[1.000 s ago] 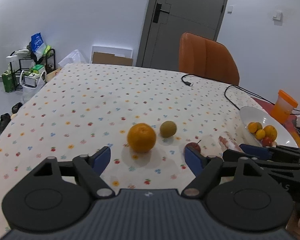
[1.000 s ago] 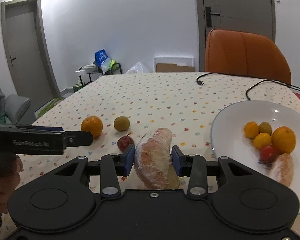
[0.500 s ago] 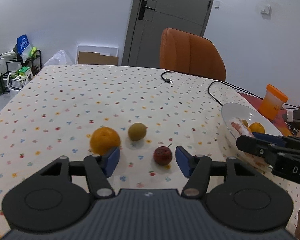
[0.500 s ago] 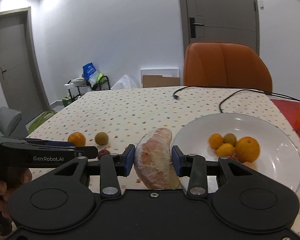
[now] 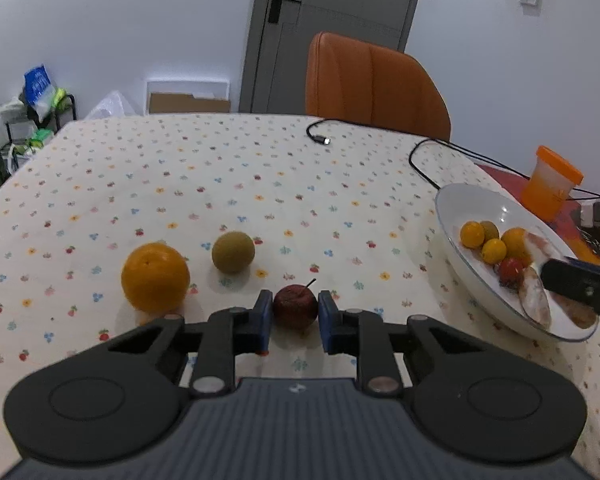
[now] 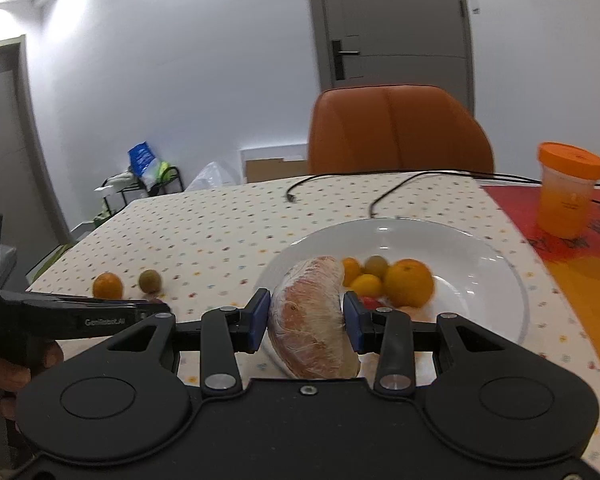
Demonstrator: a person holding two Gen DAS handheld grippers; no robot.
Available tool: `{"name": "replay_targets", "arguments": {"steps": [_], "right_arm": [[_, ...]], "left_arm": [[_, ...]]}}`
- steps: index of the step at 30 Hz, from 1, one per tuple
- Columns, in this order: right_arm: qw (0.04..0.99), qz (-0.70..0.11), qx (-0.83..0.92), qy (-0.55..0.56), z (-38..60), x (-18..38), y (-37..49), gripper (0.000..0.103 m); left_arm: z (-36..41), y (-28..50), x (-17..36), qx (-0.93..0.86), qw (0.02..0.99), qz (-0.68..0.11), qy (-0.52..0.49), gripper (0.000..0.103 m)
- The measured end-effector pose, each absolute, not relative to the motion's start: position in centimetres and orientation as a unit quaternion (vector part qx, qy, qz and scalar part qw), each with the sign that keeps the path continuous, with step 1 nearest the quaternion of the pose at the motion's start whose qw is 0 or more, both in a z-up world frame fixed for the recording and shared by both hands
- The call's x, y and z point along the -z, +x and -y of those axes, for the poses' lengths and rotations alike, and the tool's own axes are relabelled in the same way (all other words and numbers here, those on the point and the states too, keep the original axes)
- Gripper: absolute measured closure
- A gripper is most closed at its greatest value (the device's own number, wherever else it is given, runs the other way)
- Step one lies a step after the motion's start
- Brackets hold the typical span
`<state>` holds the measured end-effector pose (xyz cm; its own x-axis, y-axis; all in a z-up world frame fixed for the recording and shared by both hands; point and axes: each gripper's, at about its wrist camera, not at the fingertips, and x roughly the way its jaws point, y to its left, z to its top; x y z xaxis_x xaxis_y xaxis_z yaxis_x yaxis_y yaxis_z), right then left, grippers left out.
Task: Organize fruits
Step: 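Grasp a red plum with the left tool while the right lifts the pomelo segment, then release the pomelo segment into the plate with the right tool while the left releases the plum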
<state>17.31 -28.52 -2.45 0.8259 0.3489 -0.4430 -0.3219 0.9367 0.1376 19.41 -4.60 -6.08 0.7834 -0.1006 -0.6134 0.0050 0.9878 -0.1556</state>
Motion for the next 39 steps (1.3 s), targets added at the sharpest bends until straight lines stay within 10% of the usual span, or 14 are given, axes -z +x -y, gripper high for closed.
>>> {"name": "replay_targets", "arguments": {"steps": [32,39], "right_arm": [[0.970,-0.215,-0.086,0.071,36.4,3.7,19.2,0.065],[0.973,-0.197,-0.081,0.086,37.0,3.6,18.5,0.051]], "left_arm": [[12.0,19.5,1.4,0.099,0.954,-0.281,-0.034,0.081],[13.5,20.2,1.0,0.110,0.954,-0.277,-0.023,0.081]]}}
